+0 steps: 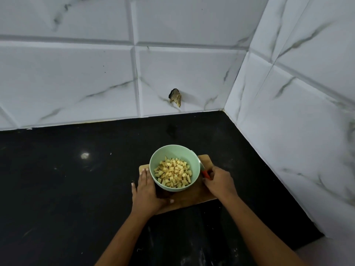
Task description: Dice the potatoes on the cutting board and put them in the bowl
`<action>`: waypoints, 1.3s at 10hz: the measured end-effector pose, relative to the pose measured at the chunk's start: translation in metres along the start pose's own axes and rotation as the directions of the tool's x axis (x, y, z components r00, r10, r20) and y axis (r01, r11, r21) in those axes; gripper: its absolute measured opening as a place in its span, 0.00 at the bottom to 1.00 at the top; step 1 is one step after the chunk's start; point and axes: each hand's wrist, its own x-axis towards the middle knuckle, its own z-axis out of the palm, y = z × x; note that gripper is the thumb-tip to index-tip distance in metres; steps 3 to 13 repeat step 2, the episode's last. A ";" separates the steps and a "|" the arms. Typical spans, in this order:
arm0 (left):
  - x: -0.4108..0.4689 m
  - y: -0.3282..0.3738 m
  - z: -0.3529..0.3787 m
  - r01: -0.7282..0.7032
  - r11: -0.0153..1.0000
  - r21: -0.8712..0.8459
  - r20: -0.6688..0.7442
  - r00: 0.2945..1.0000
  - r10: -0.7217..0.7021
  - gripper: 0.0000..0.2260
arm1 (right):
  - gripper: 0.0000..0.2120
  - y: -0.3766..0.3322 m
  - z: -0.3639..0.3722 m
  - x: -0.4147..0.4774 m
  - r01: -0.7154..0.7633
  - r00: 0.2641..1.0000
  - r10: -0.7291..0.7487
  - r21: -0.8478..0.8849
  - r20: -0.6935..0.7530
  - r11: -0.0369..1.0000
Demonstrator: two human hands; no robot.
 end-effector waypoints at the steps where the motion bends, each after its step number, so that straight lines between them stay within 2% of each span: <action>1: -0.003 0.004 -0.007 0.071 0.990 -0.122 0.013 0.997 -0.070 0.51 | 0.10 0.002 -0.002 0.002 -0.003 0.999 0.004 -0.033 0.036 0.999; 2: -0.004 0.006 -0.023 0.124 0.976 -0.178 -0.086 0.986 -0.141 0.39 | 0.10 -0.002 -0.009 0.006 0.023 0.998 -0.017 -0.107 0.054 0.994; 13: -0.004 0.006 -0.023 0.124 0.976 -0.178 -0.086 0.986 -0.141 0.39 | 0.10 -0.002 -0.009 0.006 0.023 0.998 -0.017 -0.107 0.054 0.994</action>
